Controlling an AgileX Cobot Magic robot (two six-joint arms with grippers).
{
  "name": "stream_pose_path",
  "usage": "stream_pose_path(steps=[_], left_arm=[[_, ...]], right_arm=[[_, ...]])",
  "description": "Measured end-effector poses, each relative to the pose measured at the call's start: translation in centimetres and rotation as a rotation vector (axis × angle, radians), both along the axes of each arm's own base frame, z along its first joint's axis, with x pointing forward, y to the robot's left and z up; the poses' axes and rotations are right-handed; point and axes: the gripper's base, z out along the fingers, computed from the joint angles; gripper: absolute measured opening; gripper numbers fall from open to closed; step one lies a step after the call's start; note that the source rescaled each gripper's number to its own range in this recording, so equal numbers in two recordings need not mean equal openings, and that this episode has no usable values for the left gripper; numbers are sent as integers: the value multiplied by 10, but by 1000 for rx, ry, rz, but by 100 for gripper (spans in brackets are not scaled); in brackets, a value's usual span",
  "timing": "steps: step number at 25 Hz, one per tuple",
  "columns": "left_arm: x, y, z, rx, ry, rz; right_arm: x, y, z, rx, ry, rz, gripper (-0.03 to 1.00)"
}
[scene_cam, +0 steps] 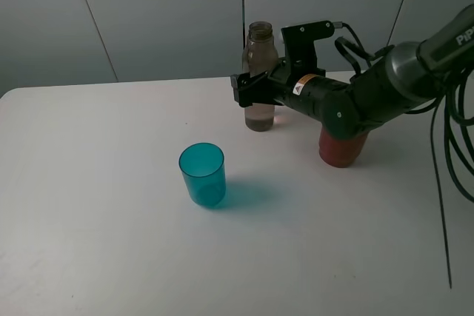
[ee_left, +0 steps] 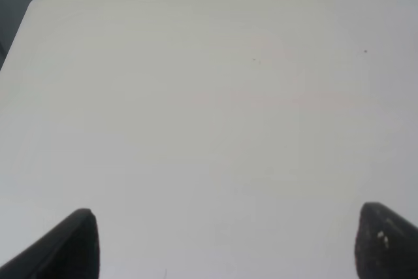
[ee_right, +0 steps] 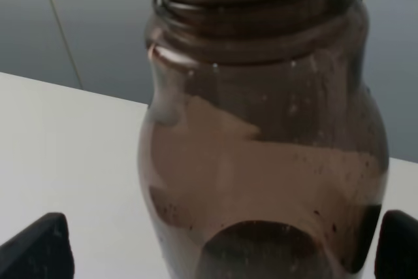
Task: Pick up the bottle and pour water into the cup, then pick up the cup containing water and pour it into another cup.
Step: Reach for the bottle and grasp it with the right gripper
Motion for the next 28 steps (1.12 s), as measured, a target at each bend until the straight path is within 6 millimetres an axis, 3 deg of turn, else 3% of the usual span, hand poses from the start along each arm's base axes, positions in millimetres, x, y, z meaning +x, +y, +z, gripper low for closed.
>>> stream_pose_path(steps=[21, 28], left_arm=[[0, 0, 0, 5, 0, -3], [0, 0, 0, 5, 0, -3]], right_arm=[[28, 13, -23, -93, -79, 2, 100], [28, 13, -27, -97, -74, 2, 100]])
